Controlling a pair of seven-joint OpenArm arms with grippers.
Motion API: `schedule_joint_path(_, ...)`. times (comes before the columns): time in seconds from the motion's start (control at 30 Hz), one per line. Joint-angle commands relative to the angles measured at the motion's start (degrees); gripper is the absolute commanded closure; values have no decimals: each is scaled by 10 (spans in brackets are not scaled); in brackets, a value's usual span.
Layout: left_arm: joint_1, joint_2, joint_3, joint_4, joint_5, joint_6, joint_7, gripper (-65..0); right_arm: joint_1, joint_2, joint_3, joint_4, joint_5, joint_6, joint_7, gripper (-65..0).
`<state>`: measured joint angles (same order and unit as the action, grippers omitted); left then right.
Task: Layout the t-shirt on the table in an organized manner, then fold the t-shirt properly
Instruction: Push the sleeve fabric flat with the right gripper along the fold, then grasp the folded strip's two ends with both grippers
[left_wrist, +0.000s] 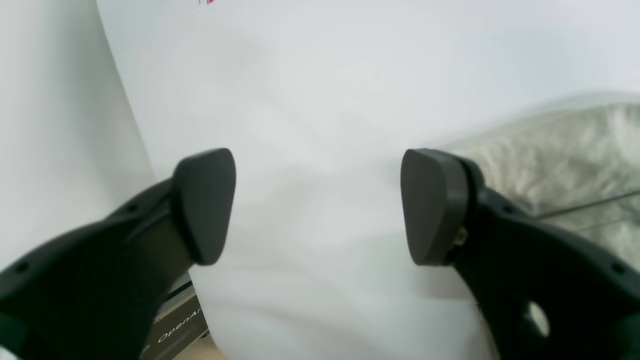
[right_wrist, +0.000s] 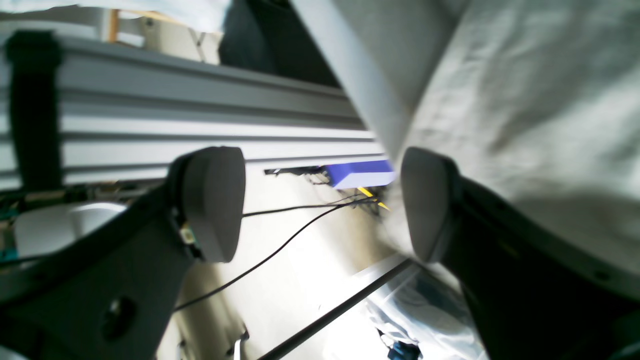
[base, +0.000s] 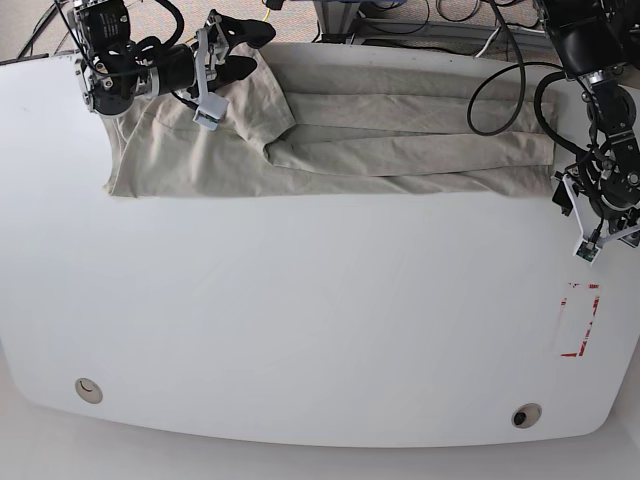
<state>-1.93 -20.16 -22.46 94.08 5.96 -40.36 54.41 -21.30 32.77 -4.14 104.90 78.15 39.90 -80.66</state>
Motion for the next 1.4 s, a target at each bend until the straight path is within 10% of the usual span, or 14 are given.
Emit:
schedule_joint_path(0.0,-9,-11,-2,9,0,4,-5,-469,3,19,-14,24,27,1,7,-453)
schedule_joint_path(0.57,-7,-8,-3,21,0,4,-4,-469,74,38,66,33,-23,1,7,-453)
schedule_joint_path(0.93,29,33,-4,100,-1,4,-18,-469,99,-58,177,38,-158,1,7,-431)
schedule_joint_path(1.17,53,44,-3,127,-3,4,-20,-413,94,-121,230,47,-230,1,7,-179)
schedule_joint_path(1.37,67,49,-3,127,-24,4,-20,-147,93,-135,234,63,-248,1,7,-13)
